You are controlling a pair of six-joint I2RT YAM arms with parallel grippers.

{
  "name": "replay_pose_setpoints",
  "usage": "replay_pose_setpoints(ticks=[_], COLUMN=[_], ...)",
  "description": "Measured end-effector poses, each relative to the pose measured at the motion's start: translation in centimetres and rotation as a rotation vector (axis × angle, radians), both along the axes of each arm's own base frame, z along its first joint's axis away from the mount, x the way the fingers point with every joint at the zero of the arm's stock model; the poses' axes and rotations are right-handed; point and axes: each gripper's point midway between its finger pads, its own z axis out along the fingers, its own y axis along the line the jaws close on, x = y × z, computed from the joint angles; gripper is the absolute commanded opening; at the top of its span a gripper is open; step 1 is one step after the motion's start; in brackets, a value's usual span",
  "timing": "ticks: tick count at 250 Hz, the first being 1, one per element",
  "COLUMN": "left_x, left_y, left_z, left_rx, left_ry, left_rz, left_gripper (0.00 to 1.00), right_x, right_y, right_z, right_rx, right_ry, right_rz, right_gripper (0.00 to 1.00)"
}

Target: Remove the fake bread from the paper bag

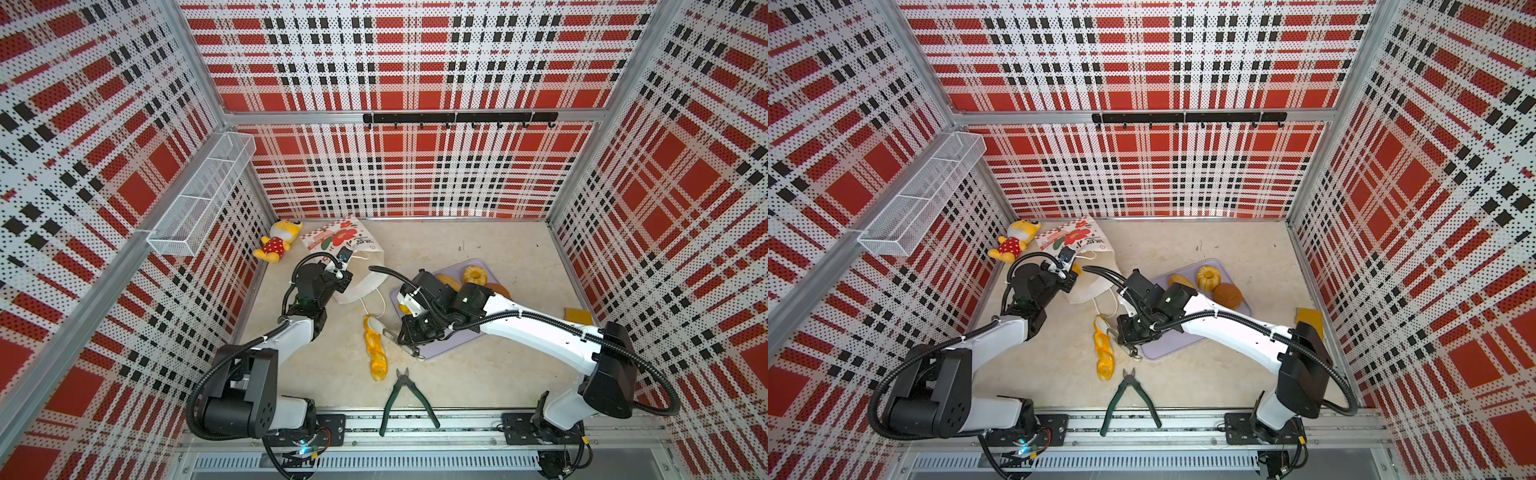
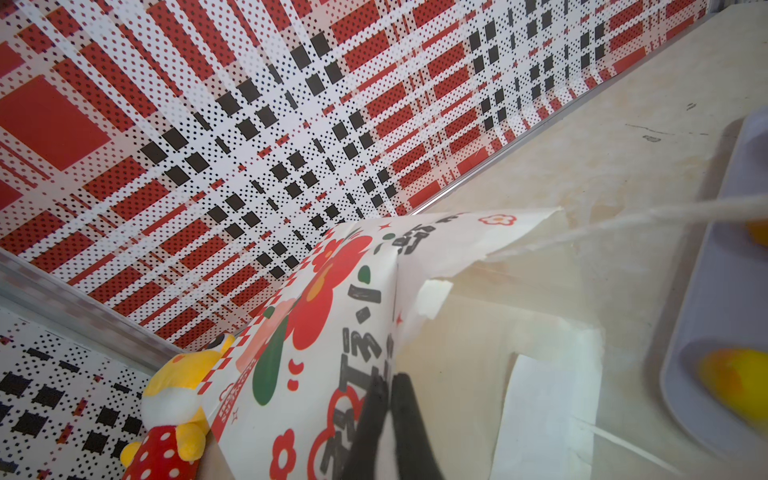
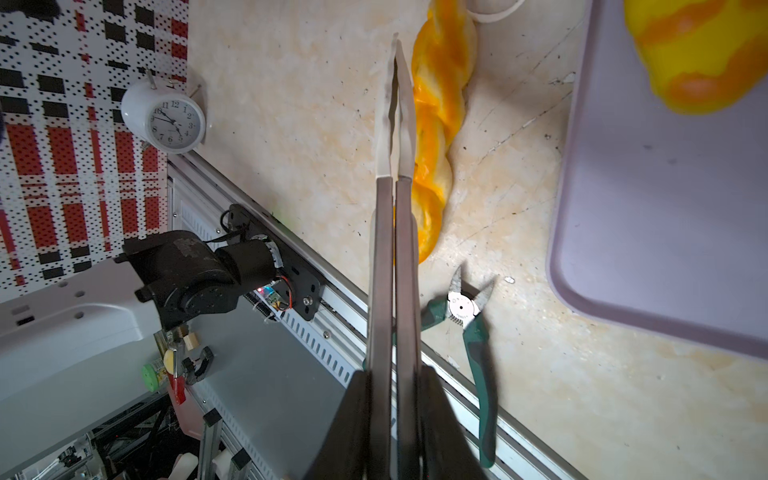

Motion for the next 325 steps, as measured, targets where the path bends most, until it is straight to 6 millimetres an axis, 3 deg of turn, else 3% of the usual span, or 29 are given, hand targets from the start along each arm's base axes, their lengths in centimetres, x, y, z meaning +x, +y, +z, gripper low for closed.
replay_pose_setpoints(ticks=[31,60,76,111,131,156,216,283,325], left_x=[0.1,0.3,0.3,0.3,0.2,0.2,0.2,0.1,0.0], left_y=[0.1,0.7,1.0,0.9,0.7,0.5,0.0,-0.8,-1.2], left_z=[0.1,0.3,0.5,0.7,0.7,0.6,0.3,0.1,-0.2], left_rx=[-0.015,-0.044,-0.059,-0.081,-0.085,-0.089,-0.104,-0.122,-0.122], left_ry=[-0.002,-0.007,-0.009,-0.012,-0.01,-0.008,0.003,0.017,0.035], left_rz=[0.003,0.014,0.017,0.005,-0.004,-0.011,-0.026,-0.039,-0.041], left_gripper=[0.0,0.0,0.0,0.0,0.0,0.0,0.0,0.0,0.0], right_x=[0.4,2.0,3.8,9.8,13.4,16.2,18.0,19.7,21.3], right_y=[0.1,0.6,1.3,2.8,4.4,6.6,8.2,8.1,8.1], right_z=[0.2,1.2,2.3,4.3,4.3,3.6,0.3,-1.8,-2.1], right_rx=[0.003,0.054,0.123,0.268,0.31,0.355,0.358,0.308,0.293], right_ry=[-0.024,-0.068,-0.102,-0.167,-0.18,-0.181,-0.151,-0.224,-0.296], right_rz=[0.004,-0.005,-0.034,-0.138,-0.184,-0.215,-0.259,-0.268,-0.275], right_gripper=[0.0,0.0,0.0,0.0,0.0,0.01,0.1,0.17,0.21])
